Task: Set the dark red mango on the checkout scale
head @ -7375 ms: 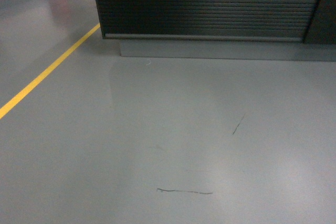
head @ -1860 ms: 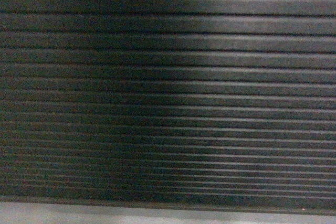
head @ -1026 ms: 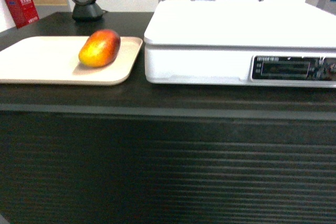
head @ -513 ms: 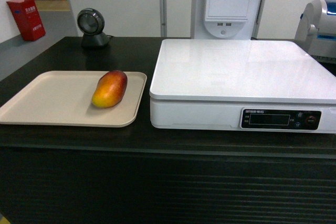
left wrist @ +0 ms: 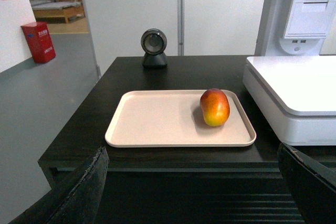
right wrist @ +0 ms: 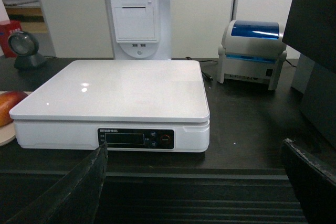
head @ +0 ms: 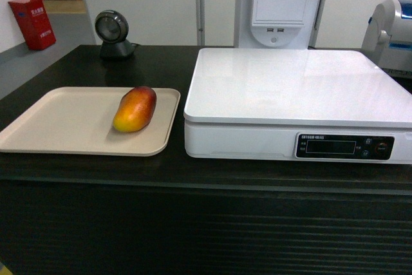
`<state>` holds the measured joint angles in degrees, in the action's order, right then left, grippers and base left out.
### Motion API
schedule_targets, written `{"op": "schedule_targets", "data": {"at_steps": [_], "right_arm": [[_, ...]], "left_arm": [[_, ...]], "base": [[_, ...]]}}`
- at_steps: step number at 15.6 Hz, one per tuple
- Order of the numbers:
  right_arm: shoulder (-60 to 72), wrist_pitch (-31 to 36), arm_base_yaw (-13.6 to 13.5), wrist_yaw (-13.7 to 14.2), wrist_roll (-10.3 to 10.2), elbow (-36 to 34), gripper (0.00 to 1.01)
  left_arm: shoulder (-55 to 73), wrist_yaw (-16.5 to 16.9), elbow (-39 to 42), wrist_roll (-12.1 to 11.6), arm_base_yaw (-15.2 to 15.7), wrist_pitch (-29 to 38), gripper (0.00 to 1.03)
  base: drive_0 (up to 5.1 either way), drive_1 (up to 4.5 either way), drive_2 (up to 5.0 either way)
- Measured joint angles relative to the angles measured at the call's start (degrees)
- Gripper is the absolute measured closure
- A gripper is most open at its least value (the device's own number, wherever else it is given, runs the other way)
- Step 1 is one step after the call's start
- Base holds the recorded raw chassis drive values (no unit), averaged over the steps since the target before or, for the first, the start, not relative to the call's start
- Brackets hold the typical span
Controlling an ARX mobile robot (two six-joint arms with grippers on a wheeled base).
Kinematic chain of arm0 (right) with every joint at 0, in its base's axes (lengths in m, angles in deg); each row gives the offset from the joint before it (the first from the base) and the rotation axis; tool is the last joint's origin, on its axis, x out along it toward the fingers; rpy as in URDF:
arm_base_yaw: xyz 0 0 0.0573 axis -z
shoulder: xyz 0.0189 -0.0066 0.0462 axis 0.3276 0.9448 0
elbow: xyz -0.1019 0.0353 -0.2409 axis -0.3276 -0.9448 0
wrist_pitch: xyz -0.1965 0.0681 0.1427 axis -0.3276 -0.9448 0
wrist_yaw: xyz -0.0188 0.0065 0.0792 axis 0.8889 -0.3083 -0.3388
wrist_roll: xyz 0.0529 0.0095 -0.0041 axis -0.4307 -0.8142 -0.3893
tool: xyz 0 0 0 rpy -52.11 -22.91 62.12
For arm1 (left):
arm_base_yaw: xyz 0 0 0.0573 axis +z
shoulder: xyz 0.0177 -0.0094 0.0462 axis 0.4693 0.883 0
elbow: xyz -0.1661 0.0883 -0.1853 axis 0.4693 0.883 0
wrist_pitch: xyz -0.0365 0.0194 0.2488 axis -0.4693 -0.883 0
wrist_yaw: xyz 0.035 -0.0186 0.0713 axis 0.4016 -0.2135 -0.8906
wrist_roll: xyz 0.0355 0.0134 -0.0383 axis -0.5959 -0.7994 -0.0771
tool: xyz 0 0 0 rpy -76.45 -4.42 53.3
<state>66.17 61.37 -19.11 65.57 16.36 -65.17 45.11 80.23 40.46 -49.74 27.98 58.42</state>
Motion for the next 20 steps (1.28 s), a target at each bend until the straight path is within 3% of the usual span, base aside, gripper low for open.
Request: {"op": "schedule_targets", "data": {"at_steps": [20], "right_arm": [[0.00, 0.00, 0.00, 0.00, 0.00, 0.00, 0.03]], "left_arm": [[0.00, 0.00, 0.00, 0.00, 0.00, 0.00, 0.05]], "base": [[0.0, 0.00, 0.0]]}}
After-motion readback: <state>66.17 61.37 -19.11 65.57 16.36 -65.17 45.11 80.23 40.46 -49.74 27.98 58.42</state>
